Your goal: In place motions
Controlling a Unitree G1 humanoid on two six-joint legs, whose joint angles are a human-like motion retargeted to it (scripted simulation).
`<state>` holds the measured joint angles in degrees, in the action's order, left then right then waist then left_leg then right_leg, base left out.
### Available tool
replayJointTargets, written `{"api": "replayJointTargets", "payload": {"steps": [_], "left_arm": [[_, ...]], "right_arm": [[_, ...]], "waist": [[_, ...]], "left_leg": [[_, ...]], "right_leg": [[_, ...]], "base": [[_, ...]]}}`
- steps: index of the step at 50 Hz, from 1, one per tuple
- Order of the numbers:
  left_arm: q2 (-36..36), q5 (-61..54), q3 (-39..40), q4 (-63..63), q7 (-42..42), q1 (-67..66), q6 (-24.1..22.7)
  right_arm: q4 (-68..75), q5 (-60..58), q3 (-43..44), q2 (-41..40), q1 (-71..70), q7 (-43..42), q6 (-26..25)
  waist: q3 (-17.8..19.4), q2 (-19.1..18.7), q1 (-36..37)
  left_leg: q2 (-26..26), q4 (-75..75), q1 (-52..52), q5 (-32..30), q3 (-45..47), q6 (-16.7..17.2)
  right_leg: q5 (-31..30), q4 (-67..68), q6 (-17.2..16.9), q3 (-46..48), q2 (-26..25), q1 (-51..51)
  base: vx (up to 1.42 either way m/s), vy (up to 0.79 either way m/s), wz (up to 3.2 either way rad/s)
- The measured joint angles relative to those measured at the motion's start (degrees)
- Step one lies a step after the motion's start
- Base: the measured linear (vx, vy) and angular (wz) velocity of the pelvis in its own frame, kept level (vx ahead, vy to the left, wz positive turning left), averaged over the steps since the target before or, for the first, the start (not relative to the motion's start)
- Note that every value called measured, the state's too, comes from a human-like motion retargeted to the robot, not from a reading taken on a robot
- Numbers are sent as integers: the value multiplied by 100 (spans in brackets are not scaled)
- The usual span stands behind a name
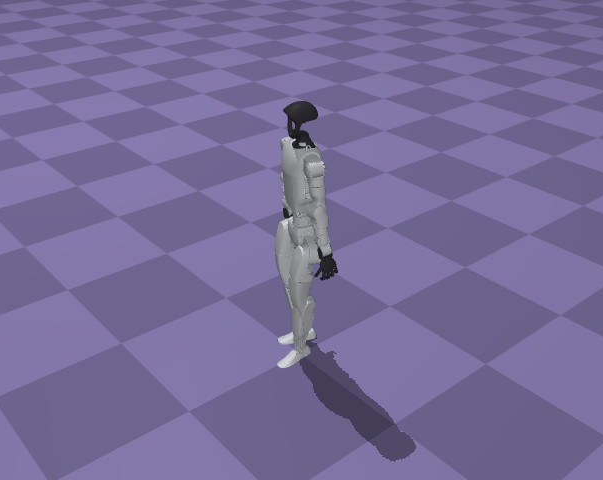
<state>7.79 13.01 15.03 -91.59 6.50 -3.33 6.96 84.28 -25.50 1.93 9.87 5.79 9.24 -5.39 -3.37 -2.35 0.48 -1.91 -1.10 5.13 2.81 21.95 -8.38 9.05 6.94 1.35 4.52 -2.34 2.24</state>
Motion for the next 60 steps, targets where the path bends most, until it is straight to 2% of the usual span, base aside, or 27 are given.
{"api": "replayJointTargets", "payload": {"steps": [2, 8, 10, 15, 18, 20, 25, 30, 37, 43, 50, 56, 60], "left_arm": [[27, -62, -20, -99, -158, -54, -61], [-31, -251, 89, -315, -181, -152, -96], [-41, -246, 97, -293, -133, -150, -84], [-37, -108, -24, -133, -124, -40, -43], [-40, -96, -163, 6, -22, 47, -14], [-51, -154, -165, 119, 3, 47, -40], [-10, -48, -143, 302, -210, -202, -179], [144, 111, -54, 24, -321, -904, -290], [204, 229, 558, -581, 475, -2030, 43], [235, -37, 975, -581, 524, -2417, 171], [146, -416, 857, -581, 390, -1718, 178], [21, -773, 310, -581, -138, -215, 39], [57, -1019, 26, -400, 22, 877, -51]], "right_arm": [[96, 108, 160, 39, 152, 15, 2], [542, 429, 431, 232, 476, -3, -198], [739, 593, 435, 294, 509, -74, -249], [1239, 870, 289, 323, 317, -272, -406], [1312, 865, 69, 261, 55, -391, -486], [1272, 792, -170, 199, -156, -486, -451], [950, 835, -686, -25, -812, -565, -284], [274, 1056, -827, -371, -1645, -174, -103], [-1026, 1644, -855, -813, -2497, 227, 212], [-1596, 1773, -1007, -846, -2767, 228, 407], [-1326, 1342, -1322, -708, -2279, 171, 501], [-225, 737, -1232, -507, -1369, 18, 360], [574, 309, -880, -251, -648, -204, 102]], "waist": [[89, 70, -664], [112, 39, -888], [108, 6, -866], [161, -30, -194], [78, -67, -666], [88, -100, -603], [72, -117, -518], [79, -134, -552], [59, -171, -677], [89, -74, -690], [12, 3, -813], [-61, 60, -916], [-106, 41, -1029]], "left_leg": [[-273, 25, -6, -132, -674, -50], [-297, 77, 8, -226, -862, -3], [-282, 71, 42, -252, -814, -14], [-288, 132, 21, -304, -292, -154], [-331, 91, -14, -264, -921, -10], [-339, 88, -20, -279, -886, -42], [-340, 87, -112, -264, -920, -6], [-318, 104, -225, -221, -847, 25], [-261, 136, -338, -147, -735, 58], [-252, 153, -393, -129, -695, 75], [-226, 165, -362, -118, -652, 80], [-213, 186, -334, -120, -584, 67], [-181, 206, -308, -128, -535, 57]], "right_leg": [[-89, -67, 203, 842, 59, 13], [-148, -284, 177, 1239, 137, -111], [-171, -333, 180, 1231, 113, -130], [-254, -397, 248, 763, -29, -196], [-192, -457, 208, 1404, 104, -247], [-189, -460, 223, 1390, 73, -278], [-182, -479, 246, 1439, 72, -355], [-192, -494, 273, 1394, 48, -399], [-220, -497, 282, 1268, -2, -378], [-245, -499, 283, 1234, -3, -375], [-273, -498, 280, 1196, -18, -305], [-311, -503, 283, 1135, -35, -253], [-336, -507, 282, 1088, -64, -217]], "base": [[6, -2, 220], [-1, -1, 55], [0, 0, -12], [0, 2, -59], [-3, 2, 139], [-1, 1, 17], [0, 0, 0], [0, 0, 0], [0, 0, 0], [0, 0, 0], [0, 0, 0], [-1, -2, -10], [-2, -3, -23]]}}
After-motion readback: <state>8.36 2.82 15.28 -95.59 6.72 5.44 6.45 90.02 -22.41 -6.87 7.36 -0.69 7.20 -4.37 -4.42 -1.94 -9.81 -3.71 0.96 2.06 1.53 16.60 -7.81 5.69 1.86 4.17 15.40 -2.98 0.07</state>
